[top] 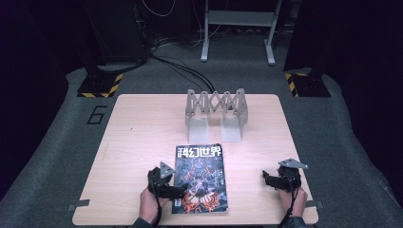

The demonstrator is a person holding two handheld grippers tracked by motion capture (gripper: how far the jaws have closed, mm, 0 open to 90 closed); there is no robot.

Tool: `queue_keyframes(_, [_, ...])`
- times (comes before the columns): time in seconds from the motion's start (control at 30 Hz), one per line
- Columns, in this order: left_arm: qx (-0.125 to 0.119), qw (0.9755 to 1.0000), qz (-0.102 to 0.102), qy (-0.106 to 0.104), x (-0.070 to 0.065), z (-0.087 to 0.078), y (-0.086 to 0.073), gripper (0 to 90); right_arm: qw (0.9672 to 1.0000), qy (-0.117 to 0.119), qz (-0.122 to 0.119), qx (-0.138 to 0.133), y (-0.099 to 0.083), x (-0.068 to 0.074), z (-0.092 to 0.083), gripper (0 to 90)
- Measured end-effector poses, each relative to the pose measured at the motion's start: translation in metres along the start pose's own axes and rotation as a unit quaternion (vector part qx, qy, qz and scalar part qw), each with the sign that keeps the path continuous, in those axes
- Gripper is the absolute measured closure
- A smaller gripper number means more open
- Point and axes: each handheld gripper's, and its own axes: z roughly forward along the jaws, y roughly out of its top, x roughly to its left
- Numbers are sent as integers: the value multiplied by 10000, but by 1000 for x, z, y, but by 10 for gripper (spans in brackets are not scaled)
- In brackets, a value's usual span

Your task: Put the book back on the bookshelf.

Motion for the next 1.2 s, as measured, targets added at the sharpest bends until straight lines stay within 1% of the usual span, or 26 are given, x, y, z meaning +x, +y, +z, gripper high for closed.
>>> queue_keyframes(0.07, [-4,9997,-166,200,15,-3,-4,1,10000,2,-3,-8,0,0,0,180])
queue_keyframes(0.1, [-4,9997,-166,200,15,-3,-4,1,10000,5,-10,-12,0,0,0,189])
queue_keyframes(0.13, [64,9993,-237,293,28,-4,-8,2,10000,2,-4,-24,0,0,0,194])
queue_keyframes(0.17, [68,9989,-255,388,32,-4,-11,5,10000,32,4,-51,0,-1,0,200])
queue_keyframes(0.23, [131,9985,-329,417,38,-2,-15,9,10000,19,35,-38,0,-1,0,203])
queue_keyframes(0.27, [131,9985,-329,417,38,-2,-15,10,10000,21,11,-22,0,-1,0,203])
queue_keyframes(0.33, [157,9979,-430,456,38,2,-18,14,10000,-4,2,1,1,0,0,202])
queue_keyframes(0.43, [201,9981,-338,479,35,6,-18,17,9997,45,-12,223,7,7,-1,185])
queue_keyframes(0.47, [154,9978,-345,537,34,7,-18,17,9996,60,-122,250,10,10,-2,183])
queue_keyframes(0.5, [171,9979,-309,539,34,8,-18,17,9996,102,-93,232,13,14,-3,181])
queue_keyframes(0.57, [194,9976,-255,614,32,9,-18,17,9989,367,-105,266,20,22,-6,178])
queue_keyframes(0.6, [194,9976,-255,614,32,9,-18,14,9989,367,-105,266,20,22,-6,178])
queue_keyframes(0.63, [168,9974,-272,640,31,10,-18,14,9985,456,-140,280,24,26,-6,177])
queue_keyframes(0.67, [195,9974,-294,622,30,10,-17,14,9969,682,-219,337,30,36,-6,175])
queue_keyframes(0.7, [195,9974,-294,622,30,10,-17,13,9969,682,-219,337,30,36,-6,175])
queue_keyframes(0.73, [195,9976,-258,613,30,10,-17,14,9951,876,-244,395,35,45,-5,175])
queue_keyframes(0.77, [185,9977,-258,602,30,10,-17,14,9943,966,-237,388,37,50,-4,180])
queue_keyframes(0.8, [185,9977,-258,602,30,10,-17,14,9943,966,-237,388,37,50,-4,180])
queue_keyframes(0.87, [181,9978,-202,606,30,11,-17,13,9914,1205,-249,439,42,62,-2,207])
queue_keyframes(0.9, [184,9978,-195,602,30,11,-17,14,9908,1264,-233,434,43,66,-2,216])
queue_keyframes(0.93, [180,9979,-201,597,30,11,-17,13,9897,1322,-337,437,45,70,-1,227])
queue_keyframes(1.0, [181,9979,-197,596,30,11,-17,14,9887,1368,-312,532,48,79,0,263])
queue_keyframes(1.03, [181,9979,-197,596,30,11,-17,14,9887,1368,-312,532,48,79,0,263])
queue_keyframes(1.07, [179,9979,-198,592,30,11,-17,14,9860,1474,-465,623,52,85,3,302])
queue_keyframes(1.1, [178,9979,-198,592,30,11,-17,14,9851,1515,-432,694,54,90,4,316])
queue_keyframes(1.2, [177,9979,-199,592,30,11,-17,14,9807,1651,-579,876,60,98,9,346])
